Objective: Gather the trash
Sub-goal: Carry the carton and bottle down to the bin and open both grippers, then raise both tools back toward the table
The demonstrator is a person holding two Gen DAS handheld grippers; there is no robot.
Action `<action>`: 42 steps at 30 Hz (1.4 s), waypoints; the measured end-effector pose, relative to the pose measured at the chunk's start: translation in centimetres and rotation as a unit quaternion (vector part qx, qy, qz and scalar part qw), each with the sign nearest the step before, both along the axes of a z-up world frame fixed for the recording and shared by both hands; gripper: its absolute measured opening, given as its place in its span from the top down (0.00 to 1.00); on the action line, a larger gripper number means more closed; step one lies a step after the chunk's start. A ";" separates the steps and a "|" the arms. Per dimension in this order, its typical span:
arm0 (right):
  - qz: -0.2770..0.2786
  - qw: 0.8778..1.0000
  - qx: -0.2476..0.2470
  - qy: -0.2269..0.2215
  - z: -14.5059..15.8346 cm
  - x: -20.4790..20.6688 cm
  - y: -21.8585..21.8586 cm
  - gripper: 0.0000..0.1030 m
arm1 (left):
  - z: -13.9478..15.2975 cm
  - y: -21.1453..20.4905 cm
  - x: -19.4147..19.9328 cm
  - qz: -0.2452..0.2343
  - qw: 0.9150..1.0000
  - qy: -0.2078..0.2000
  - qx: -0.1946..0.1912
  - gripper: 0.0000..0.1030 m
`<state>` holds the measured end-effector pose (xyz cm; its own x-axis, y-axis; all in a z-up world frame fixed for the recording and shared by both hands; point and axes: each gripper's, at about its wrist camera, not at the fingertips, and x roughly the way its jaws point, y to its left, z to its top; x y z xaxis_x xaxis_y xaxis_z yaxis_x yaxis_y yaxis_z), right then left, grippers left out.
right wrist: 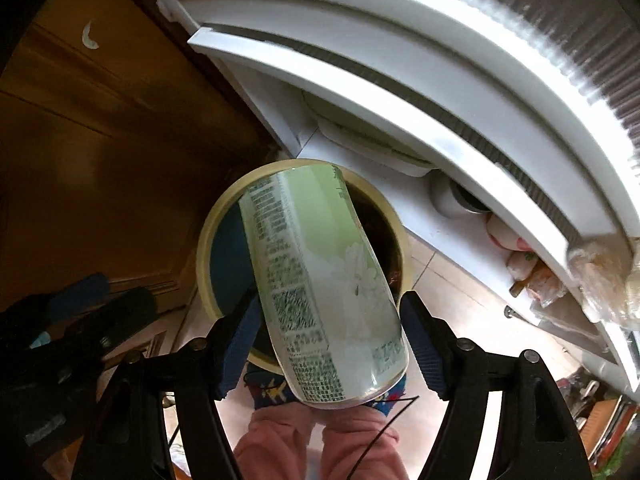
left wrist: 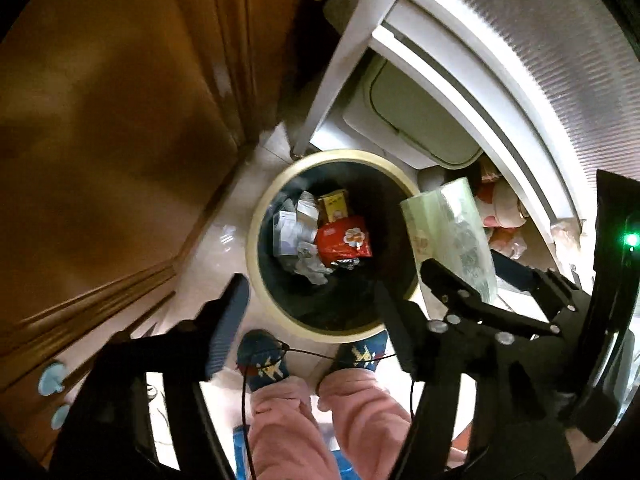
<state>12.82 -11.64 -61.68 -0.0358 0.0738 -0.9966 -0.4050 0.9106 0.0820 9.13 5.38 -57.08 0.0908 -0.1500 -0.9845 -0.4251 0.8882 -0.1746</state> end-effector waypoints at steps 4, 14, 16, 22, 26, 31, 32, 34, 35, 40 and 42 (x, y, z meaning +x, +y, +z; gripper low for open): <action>0.011 1.000 0.000 -0.015 2.3 -0.1 0.1 0.17 | 3.0 0.1 -0.2 -0.012 0.999 -0.022 0.021 0.34; 0.036 0.997 -0.005 -0.063 12.2 -3.7 0.4 0.17 | 13.0 -1.2 -2.5 -0.042 0.996 -0.059 0.056 0.34; 0.041 0.997 -0.005 -0.071 14.7 -4.5 0.2 0.17 | 15.4 -1.7 -3.1 -0.045 0.996 -0.062 0.049 0.34; 0.050 0.996 0.007 -0.079 22.8 -6.7 -1.1 0.17 | 22.8 -3.1 -5.5 -0.063 0.993 -0.075 0.065 0.34; 0.065 0.994 0.015 -0.088 28.5 -7.5 -1.5 0.17 | 28.0 -3.5 -7.2 -0.070 0.991 -0.089 0.068 0.34; 0.070 0.991 0.027 -0.115 35.3 -8.3 -2.6 0.17 | 35.3 -2.9 -9.0 -0.075 0.986 -0.124 0.087 0.34; 0.068 0.990 0.030 -0.119 36.6 -8.2 -2.9 0.17 | 36.7 -2.6 -9.2 -0.076 0.984 -0.132 0.088 0.34; 0.064 0.988 0.034 -0.135 39.3 -8.2 -3.5 0.17 | 39.2 -2.4 -9.6 -0.078 0.981 -0.149 0.094 0.34; 0.065 0.986 0.037 -0.146 40.8 -8.3 -3.6 0.17 | 41.1 -2.3 -9.9 -0.081 0.979 -0.161 0.100 0.34; 0.064 0.976 0.060 -0.201 48.0 -8.3 -4.8 0.17 | 48.1 -2.1 -10.3 -0.091 0.965 -0.211 0.128 0.34; 0.057 0.970 0.071 -0.223 51.0 -8.4 -4.9 0.17 | 50.9 -2.0 -10.1 -0.095 0.959 -0.230 0.136 0.34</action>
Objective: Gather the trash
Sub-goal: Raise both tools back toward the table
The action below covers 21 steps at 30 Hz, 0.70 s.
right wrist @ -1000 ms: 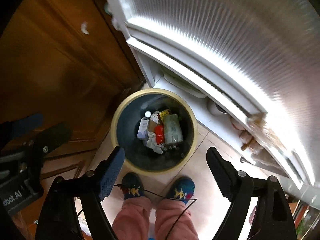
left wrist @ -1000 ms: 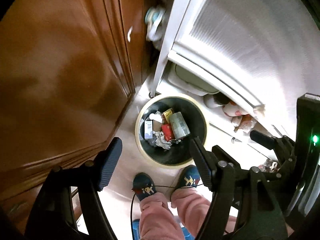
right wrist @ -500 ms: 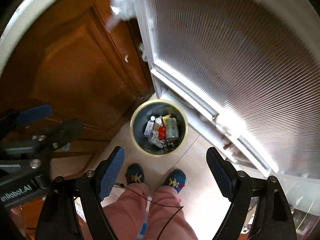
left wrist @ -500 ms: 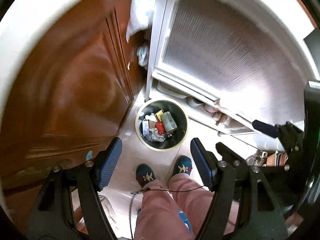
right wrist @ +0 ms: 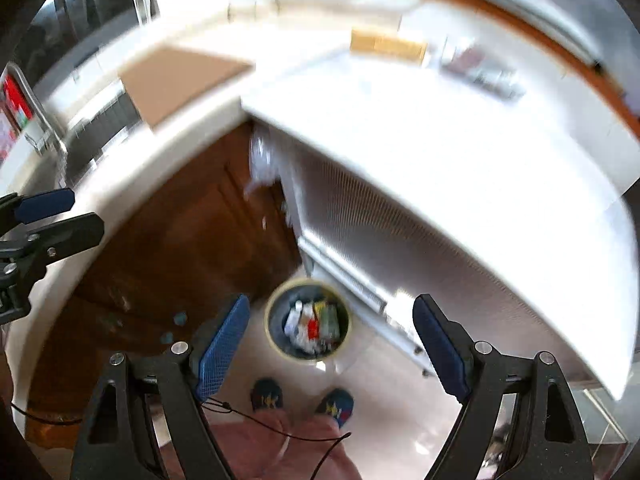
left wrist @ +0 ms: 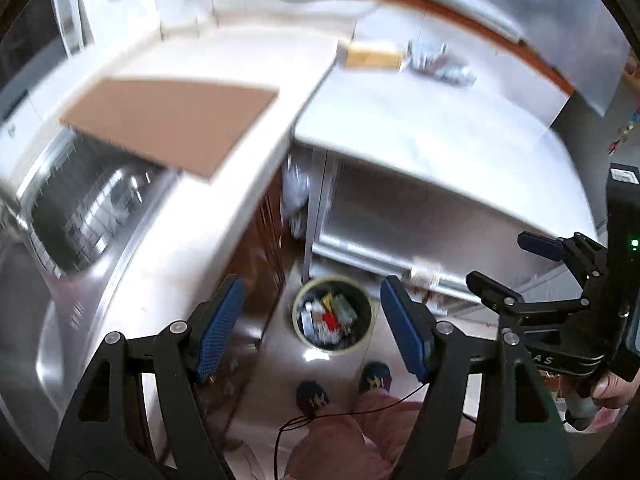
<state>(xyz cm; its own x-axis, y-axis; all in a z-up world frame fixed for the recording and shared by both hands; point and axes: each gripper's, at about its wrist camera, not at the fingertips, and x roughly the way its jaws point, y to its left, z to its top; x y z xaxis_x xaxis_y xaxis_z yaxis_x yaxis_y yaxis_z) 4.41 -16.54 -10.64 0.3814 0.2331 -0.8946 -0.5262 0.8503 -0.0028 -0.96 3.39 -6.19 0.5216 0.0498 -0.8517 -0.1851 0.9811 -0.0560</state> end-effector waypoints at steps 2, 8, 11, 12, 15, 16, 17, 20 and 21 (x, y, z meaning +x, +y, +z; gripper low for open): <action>-0.009 0.999 0.017 -0.025 3.3 0.0 -0.4 0.17 | 2.3 0.0 0.2 -0.007 1.000 -0.017 0.005 0.34; -0.049 0.994 0.062 -0.074 10.3 1.0 -1.0 0.17 | 8.4 -0.2 2.0 -0.036 0.997 -0.072 0.022 0.34; -0.071 0.990 0.074 -0.098 13.2 2.3 -1.5 0.17 | 10.3 -0.4 3.4 -0.052 0.994 -0.090 0.026 0.34; -0.078 0.988 0.078 -0.105 13.9 2.8 -1.6 0.17 | 10.9 -0.6 3.8 -0.058 0.993 -0.095 0.029 0.34; -0.104 0.984 0.086 -0.113 16.1 4.7 -2.6 0.17 | 12.1 -1.0 5.2 -0.069 0.991 -0.105 0.040 0.34; -0.110 0.983 0.090 -0.113 15.8 5.6 -3.1 0.17 | 12.1 -1.0 6.0 -0.072 0.991 -0.106 0.039 0.34; -0.117 0.982 0.093 -0.114 16.0 6.2 -3.5 0.17 | 12.4 -1.0 6.8 -0.077 0.991 -0.107 0.035 0.34; -0.139 0.978 0.097 -0.121 16.9 8.1 -4.5 0.17 | 12.4 -0.8 9.3 -0.083 0.991 -0.103 0.030 0.34; -0.143 0.977 0.099 -0.121 16.5 8.7 -4.7 0.17 | 12.1 -0.8 10.1 -0.083 0.991 -0.100 0.032 0.34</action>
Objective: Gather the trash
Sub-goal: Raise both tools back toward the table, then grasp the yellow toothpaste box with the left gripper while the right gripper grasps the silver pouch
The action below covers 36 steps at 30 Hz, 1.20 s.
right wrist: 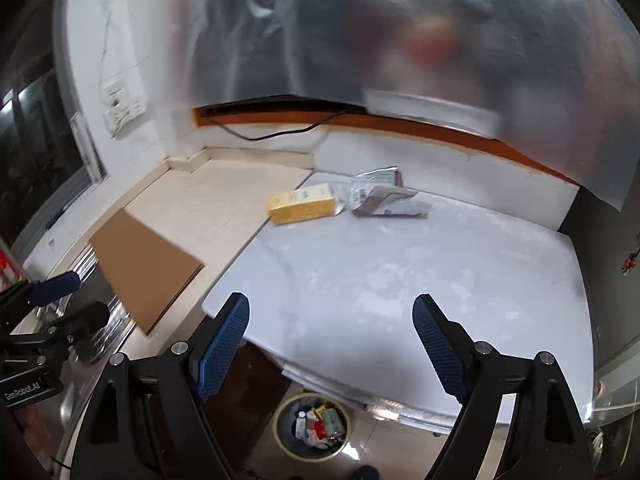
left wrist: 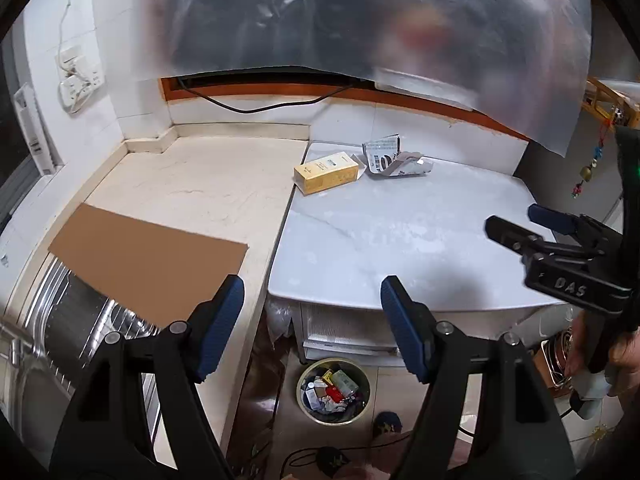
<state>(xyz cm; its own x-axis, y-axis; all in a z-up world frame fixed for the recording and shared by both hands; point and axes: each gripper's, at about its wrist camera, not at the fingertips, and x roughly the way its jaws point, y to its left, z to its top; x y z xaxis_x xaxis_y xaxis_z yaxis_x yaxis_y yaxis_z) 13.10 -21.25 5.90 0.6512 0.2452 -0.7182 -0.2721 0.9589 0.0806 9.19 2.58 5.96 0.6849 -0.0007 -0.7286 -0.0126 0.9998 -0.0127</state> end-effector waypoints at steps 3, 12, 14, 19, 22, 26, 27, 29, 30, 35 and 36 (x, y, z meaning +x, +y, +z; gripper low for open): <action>-0.009 1.000 0.004 0.007 -0.7 2.3 -0.9 0.17 | -0.8 0.2 2.5 0.000 1.000 0.007 0.003 0.34; -0.013 0.997 0.054 0.054 -5.4 12.4 -3.7 0.17 | -4.2 -0.2 13.7 0.003 0.999 0.039 0.034 0.34; -0.014 0.995 0.066 0.068 -6.9 15.2 -4.0 0.17 | -5.2 -0.3 16.8 -0.004 0.998 0.053 0.040 0.34; -0.029 0.986 0.117 0.115 -11.2 22.5 -4.1 0.18 | -9.1 -1.2 25.7 -0.023 0.992 0.101 0.077 0.34; -0.034 0.978 0.143 0.147 -14.1 26.0 -3.5 0.20 | -11.2 -2.0 30.1 -0.043 0.987 0.120 0.097 0.34; -0.066 0.964 0.187 0.178 -17.5 29.6 -2.9 0.20 | -13.6 -2.9 34.3 -0.066 0.981 0.146 0.110 0.34; -0.081 0.960 0.195 0.186 -18.3 30.5 -2.8 0.20 | -14.3 -3.2 35.3 -0.074 0.979 0.155 0.109 0.34; -0.105 0.951 0.211 0.199 -19.6 31.9 -2.9 0.20 | -15.3 -3.6 36.7 -0.086 0.976 0.168 0.112 0.34; -0.115 0.948 0.217 0.205 -20.2 32.4 -3.0 0.20 | -15.9 -3.8 37.6 -0.093 0.973 0.177 0.117 0.34; -0.151 0.937 0.229 0.216 -22.6 35.7 -3.1 0.30 | -18.4 -4.6 40.4 -0.118 0.961 0.210 0.139 0.34; -0.155 0.936 0.228 0.220 -23.1 36.3 -3.2 0.42 | -18.8 -4.6 40.8 -0.121 0.959 0.215 0.143 0.34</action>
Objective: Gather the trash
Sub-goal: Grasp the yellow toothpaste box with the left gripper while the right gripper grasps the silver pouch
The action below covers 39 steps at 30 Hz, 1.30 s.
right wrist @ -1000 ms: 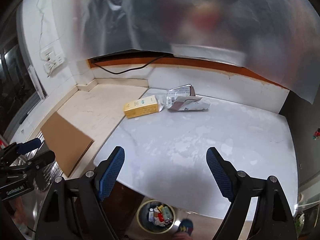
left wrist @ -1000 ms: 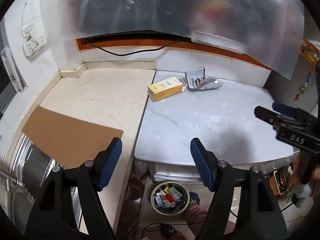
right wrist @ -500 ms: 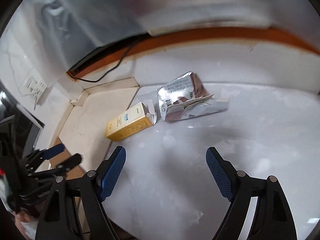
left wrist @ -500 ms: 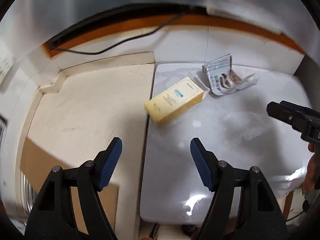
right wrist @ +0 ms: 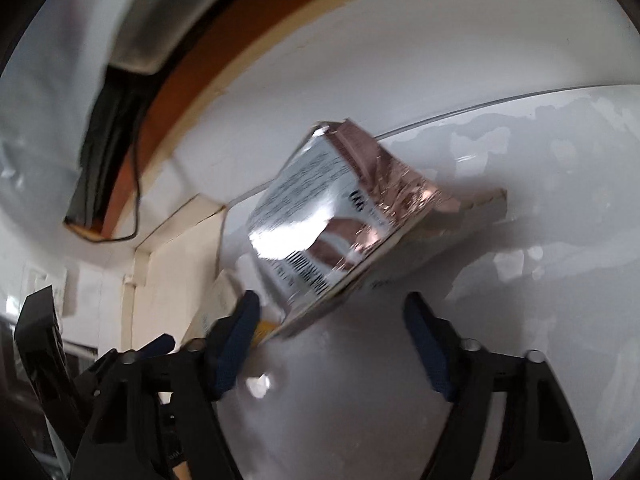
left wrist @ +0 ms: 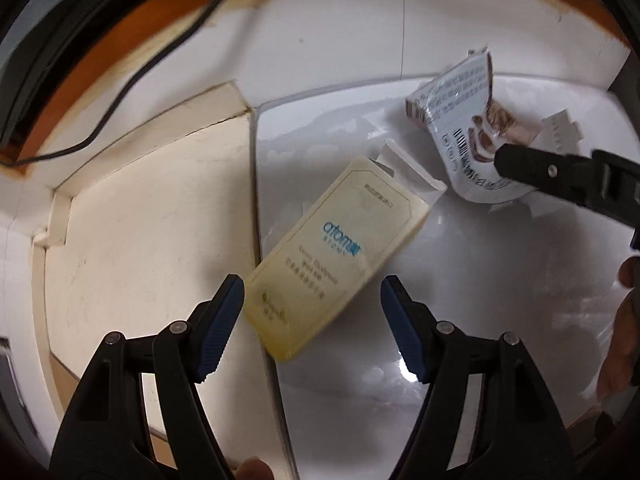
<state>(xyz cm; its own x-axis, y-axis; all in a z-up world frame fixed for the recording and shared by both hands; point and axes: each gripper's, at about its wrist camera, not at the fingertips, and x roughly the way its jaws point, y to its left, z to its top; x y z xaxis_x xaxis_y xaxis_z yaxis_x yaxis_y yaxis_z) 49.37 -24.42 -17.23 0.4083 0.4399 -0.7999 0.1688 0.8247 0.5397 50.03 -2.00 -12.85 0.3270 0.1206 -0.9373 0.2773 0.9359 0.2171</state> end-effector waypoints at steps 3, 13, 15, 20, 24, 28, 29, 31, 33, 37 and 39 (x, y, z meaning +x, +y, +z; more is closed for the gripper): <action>0.001 1.000 0.006 0.008 -1.0 1.0 0.0 0.60 | -1.0 -0.2 0.9 -0.010 1.000 0.005 0.015 0.33; 0.009 1.000 0.021 -0.005 -2.4 1.4 -0.7 0.96 | -4.0 0.7 3.7 0.001 0.999 0.047 -0.003 0.35; 0.015 1.000 0.021 -0.012 -2.3 1.2 -0.6 0.96 | -3.8 1.2 3.4 0.015 0.999 0.037 -0.015 0.44; 0.021 0.999 0.021 -0.030 -1.6 0.5 -0.2 0.97 | -3.2 2.3 1.9 0.047 0.998 0.004 -0.032 0.48; 0.030 0.998 0.018 -0.044 -0.4 -1.0 0.2 0.97 | -1.6 3.3 -1.2 0.075 0.996 -0.026 -0.050 0.48; 0.040 0.998 0.016 -0.051 0.9 -2.7 0.6 0.97 | 0.7 4.5 -5.8 0.118 0.988 -0.060 -0.076 0.49; 0.043 0.998 0.016 -0.052 1.2 -3.2 0.7 0.97 | 1.3 4.7 -7.0 0.127 0.986 -0.067 -0.083 0.49; 0.050 0.997 0.012 -0.055 2.0 -4.6 0.5 0.97 | 2.5 4.7 -9.2 0.143 0.982 -0.084 -0.093 0.49; 0.059 0.997 0.008 -0.057 2.8 -5.9 0.7 0.97 | 3.4 5.0 -11.5 0.154 0.977 -0.098 -0.106 0.49; 0.077 0.995 -0.004 -0.057 4.2 -9.2 1.3 0.97 | 5.3 6.0 -17.4 0.170 0.970 -0.122 -0.124 0.49; 0.086 0.995 -0.011 -0.054 5.0 -11.1 2.1 0.97 | 5.9 6.3 -19.8 0.178 0.966 -0.130 -0.134 0.49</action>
<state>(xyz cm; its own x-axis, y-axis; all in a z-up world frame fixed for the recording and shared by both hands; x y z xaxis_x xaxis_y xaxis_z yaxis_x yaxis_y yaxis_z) 38.31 -22.37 -12.26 0.4127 0.4935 -0.7656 -0.0341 0.8483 0.5284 30.25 4.25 -6.93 0.5380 0.0335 -0.8423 -0.1030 0.9943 -0.0262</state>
